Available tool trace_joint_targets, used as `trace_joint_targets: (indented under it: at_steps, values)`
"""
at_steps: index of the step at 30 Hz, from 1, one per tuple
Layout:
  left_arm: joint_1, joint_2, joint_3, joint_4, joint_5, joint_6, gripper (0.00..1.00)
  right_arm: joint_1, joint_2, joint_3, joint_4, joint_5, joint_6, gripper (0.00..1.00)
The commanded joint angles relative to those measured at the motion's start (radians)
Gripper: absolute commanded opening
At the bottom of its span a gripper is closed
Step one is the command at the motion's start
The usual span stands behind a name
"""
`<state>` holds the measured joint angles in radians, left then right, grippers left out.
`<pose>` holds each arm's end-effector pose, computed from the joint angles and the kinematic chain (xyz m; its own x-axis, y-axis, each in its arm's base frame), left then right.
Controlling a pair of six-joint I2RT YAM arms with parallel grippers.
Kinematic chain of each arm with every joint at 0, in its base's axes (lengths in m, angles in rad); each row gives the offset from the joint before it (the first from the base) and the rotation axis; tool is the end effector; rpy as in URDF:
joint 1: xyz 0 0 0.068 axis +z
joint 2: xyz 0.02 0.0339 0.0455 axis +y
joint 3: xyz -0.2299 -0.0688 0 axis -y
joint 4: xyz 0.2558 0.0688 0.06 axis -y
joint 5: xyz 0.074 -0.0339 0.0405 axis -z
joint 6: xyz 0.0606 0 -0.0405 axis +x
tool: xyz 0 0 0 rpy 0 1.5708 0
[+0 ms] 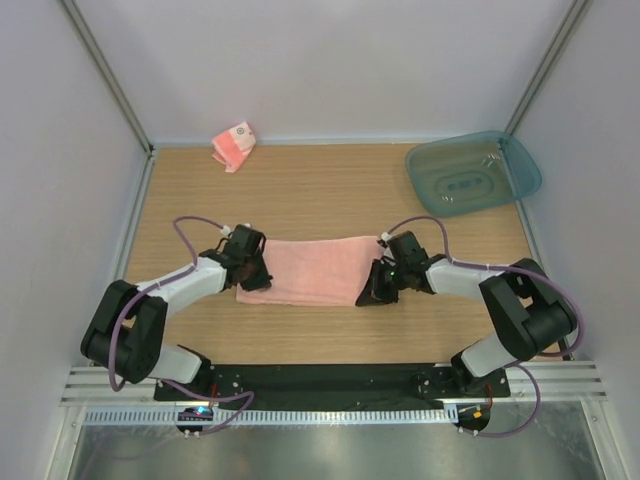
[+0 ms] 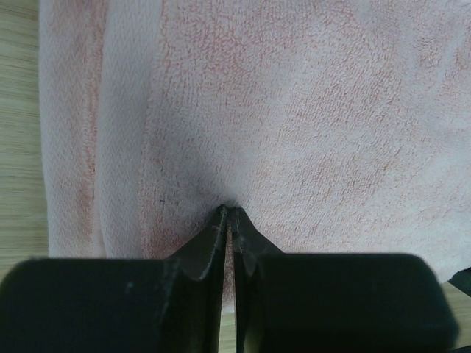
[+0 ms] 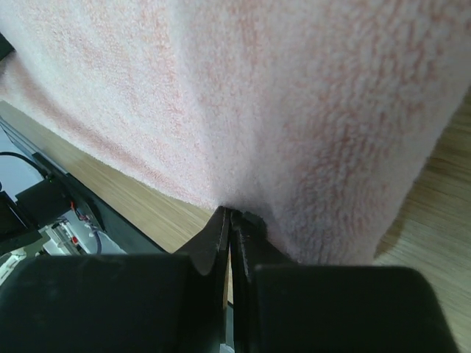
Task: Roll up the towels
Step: Fold the towel
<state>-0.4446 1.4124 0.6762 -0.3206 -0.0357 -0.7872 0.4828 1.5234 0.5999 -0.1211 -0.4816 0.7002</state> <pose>0.2535 -0.1184 0.0960 -0.8481 -0.3801 -0.3690 -0.2647 0.9074 -0.3263 0.2309 0.1527 0.0648 -0.9836 0.1292 -0.1260 0.0213 0.7764 0.6299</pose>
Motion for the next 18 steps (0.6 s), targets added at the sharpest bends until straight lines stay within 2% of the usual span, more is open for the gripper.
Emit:
trace_joint_targets:
  at_steps: [1, 4, 8, 11, 14, 18]
  values:
    - [0.021, 0.023, 0.003, -0.044, -0.133, 0.002, 0.08, -0.026, -0.018, -0.045, -0.084, 0.132, -0.022, 0.06]
    - [0.018, 0.039, 0.052, -0.086, -0.144, 0.017, 0.08, -0.024, -0.083, -0.046, -0.097, 0.077, -0.036, 0.06]
    - [-0.057, -0.067, 0.109, -0.162, -0.239, 0.031, 0.14, -0.021, -0.215, 0.003, -0.072, -0.107, -0.03, 0.1]
    - [-0.077, -0.16, 0.134, -0.209, -0.231, 0.029, 0.15, -0.02, -0.272, 0.061, -0.017, -0.251, 0.022, 0.13]
    - [-0.085, -0.249, 0.134, -0.248, -0.222, 0.013, 0.15, -0.019, -0.276, 0.122, 0.047, -0.31, 0.074, 0.13]
    - [-0.088, -0.329, 0.076, -0.241, -0.193, -0.018, 0.15, -0.03, -0.189, 0.207, 0.06, -0.281, 0.07, 0.1]
